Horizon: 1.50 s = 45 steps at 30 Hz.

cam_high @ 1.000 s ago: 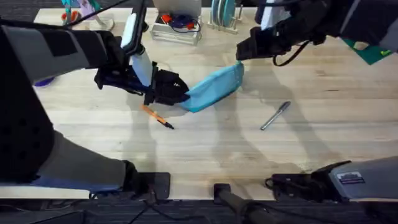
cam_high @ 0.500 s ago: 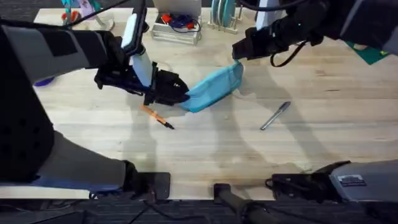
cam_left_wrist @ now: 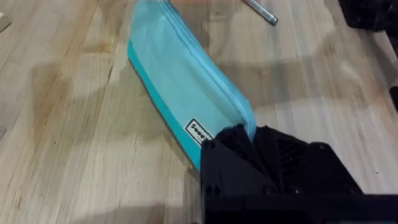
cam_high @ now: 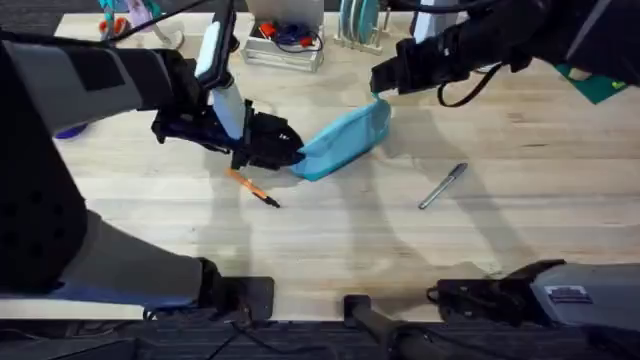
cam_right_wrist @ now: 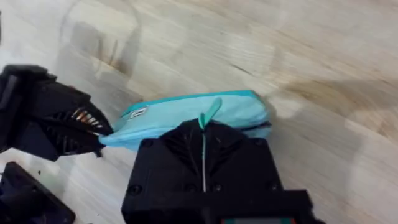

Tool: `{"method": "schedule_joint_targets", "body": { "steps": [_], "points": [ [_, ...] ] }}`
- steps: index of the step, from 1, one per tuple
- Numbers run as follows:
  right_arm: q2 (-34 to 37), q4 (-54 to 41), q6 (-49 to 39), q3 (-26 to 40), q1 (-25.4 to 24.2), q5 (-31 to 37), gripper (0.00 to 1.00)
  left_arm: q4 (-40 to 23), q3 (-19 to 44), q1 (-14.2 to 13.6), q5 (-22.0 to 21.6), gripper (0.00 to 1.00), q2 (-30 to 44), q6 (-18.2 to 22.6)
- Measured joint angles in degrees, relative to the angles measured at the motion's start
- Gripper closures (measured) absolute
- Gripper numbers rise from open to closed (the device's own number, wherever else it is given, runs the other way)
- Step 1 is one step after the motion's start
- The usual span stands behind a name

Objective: Unzip the bag, pick up the pens from the table one at a time and place them inside, then zip the bag closed.

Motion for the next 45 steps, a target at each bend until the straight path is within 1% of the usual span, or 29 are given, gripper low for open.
{"method": "schedule_joint_targets", "body": {
  "steps": [4,14,31,45],
  "points": [
    [0.0,0.02,-0.01,0.0,1.4,-0.37,0.97,0.0,0.0,0.0,0.0,0.96,0.0,0.0],
    [0.02,0.07,-0.01,0.0,7.28,-0.44,0.97,0.0,0.0,0.0,0.0,0.959,0.0,0.0],
    [0.01,0.11,-0.2,0.0,15.12,-0.42,0.97,-0.04,0.0,0.0,0.02,0.96,0.0,0.0],
    [0.01,0.35,-0.22,0.0,18.96,-0.37,0.971,-0.09,0.0,0.0,0.04,0.96,-0.01,0.0]
  ]
}}
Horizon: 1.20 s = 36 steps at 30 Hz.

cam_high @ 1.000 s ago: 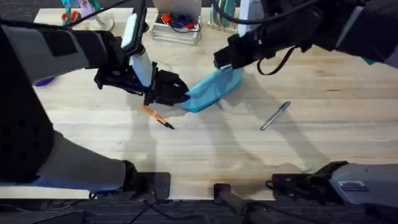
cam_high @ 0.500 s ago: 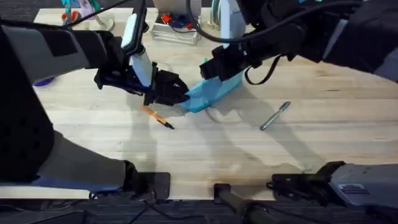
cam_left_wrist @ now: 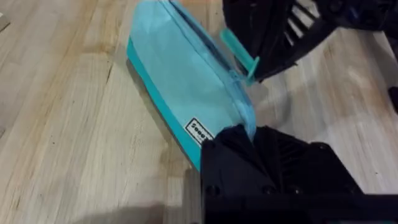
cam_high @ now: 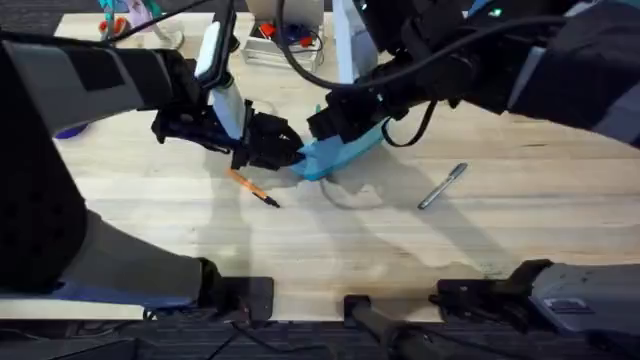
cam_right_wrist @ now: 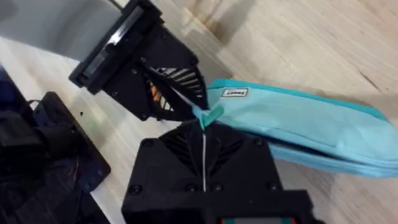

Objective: Unzip the bag, pick up the pens from the table one at a time and place them inside, then zip the bag closed.

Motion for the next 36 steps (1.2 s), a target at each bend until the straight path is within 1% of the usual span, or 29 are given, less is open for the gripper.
{"method": "schedule_joint_targets", "body": {
  "steps": [28,36],
  "points": [
    [0.01,0.09,0.0,0.0,4.73,0.82,0.971,-0.14,0.0,0.0,0.15,0.96,-0.01,0.0],
    [0.01,0.26,0.01,0.0,5.12,0.83,0.97,-0.13,0.0,0.0,0.17,0.96,0.0,0.0]
  ]
}}
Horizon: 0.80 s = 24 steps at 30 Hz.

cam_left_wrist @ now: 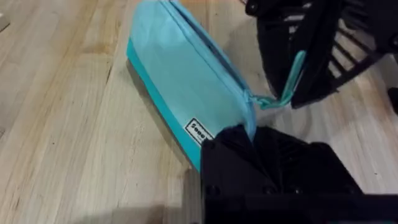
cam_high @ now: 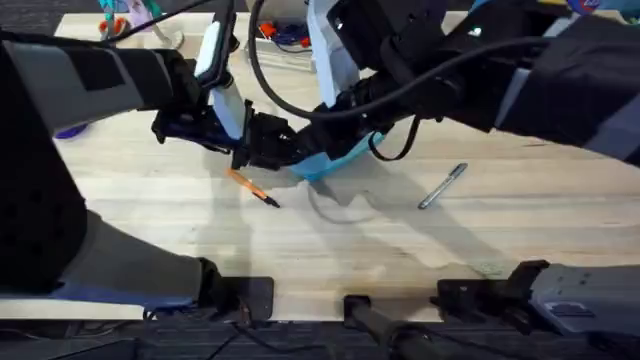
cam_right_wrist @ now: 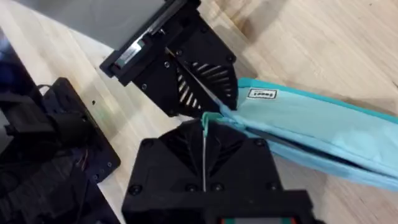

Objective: Unzip the bag, pick up the pens from the table one at a time and place them inside, then zip the bag closed.

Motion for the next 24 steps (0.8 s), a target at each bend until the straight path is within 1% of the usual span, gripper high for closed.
{"method": "schedule_joint_targets", "body": {
  "steps": [7,15,23,24],
  "points": [
    [0.0,0.14,0.0,0.0,0.09,-0.5,0.971,0.04,0.0,0.0,0.0,0.959,-0.02,0.0],
    [0.0,0.57,0.01,0.0,1.0,-2.87,0.971,0.22,0.0,0.0,0.04,0.959,0.0,0.0],
    [0.0,0.57,0.0,0.0,1.03,-3.06,0.971,0.22,0.0,0.0,0.05,0.959,0.0,0.0],
    [-0.01,0.57,0.05,0.0,1.03,-3.08,0.955,0.22,0.0,0.0,0.05,0.959,0.0,0.0]
  ]
}}
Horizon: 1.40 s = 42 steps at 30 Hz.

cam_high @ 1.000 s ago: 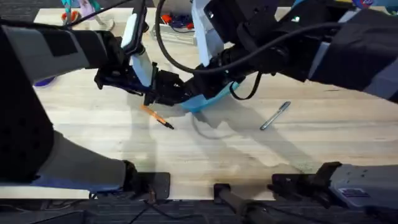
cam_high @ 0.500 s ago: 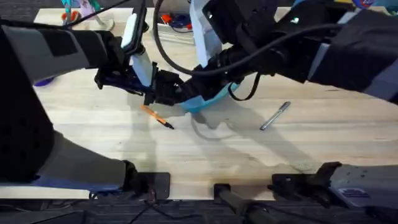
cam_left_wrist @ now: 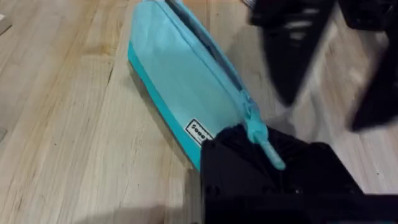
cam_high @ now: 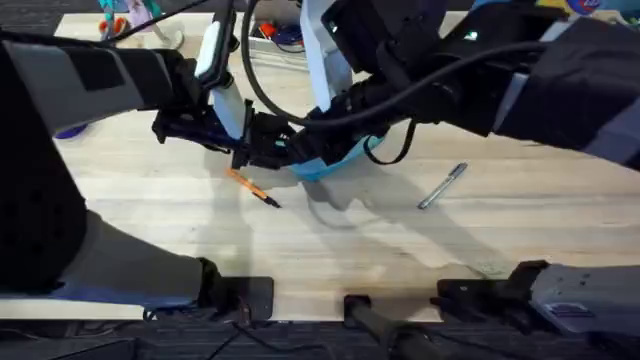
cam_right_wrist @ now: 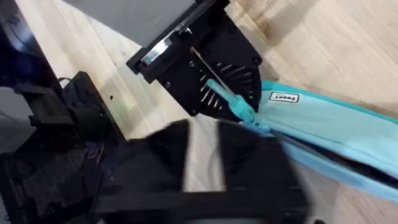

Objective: Unzip the bag, pick up the pens from the table one at a time and place them inside, then zip the bag closed.

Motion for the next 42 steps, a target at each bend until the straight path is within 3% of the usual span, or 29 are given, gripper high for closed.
{"method": "schedule_joint_targets", "body": {
  "steps": [2,7,8,28,42],
  "points": [
    [0.0,0.0,0.07,0.0,0.0,0.0,0.753,0.0,0.0,0.0,0.0,0.959,-0.02,0.0],
    [0.01,-0.03,-0.08,0.0,0.0,0.02,0.051,-0.02,0.0,0.0,0.0,0.959,-0.02,0.0],
    [-0.02,-0.12,-0.19,0.0,-0.02,0.02,0.016,-0.01,0.0,0.0,-0.01,0.959,-0.02,0.0],
    [-7.53,-3.9,-11.85,0.0,-5.1,0.51,0.005,-0.02,0.0,0.0,0.0,0.959,0.01,0.0],
    [-17.56,-14.22,-14.28,0.0,-8.7,12.98,0.004,-0.02,0.0,0.0,-0.02,0.954,-0.01,0.0]
  ]
}}
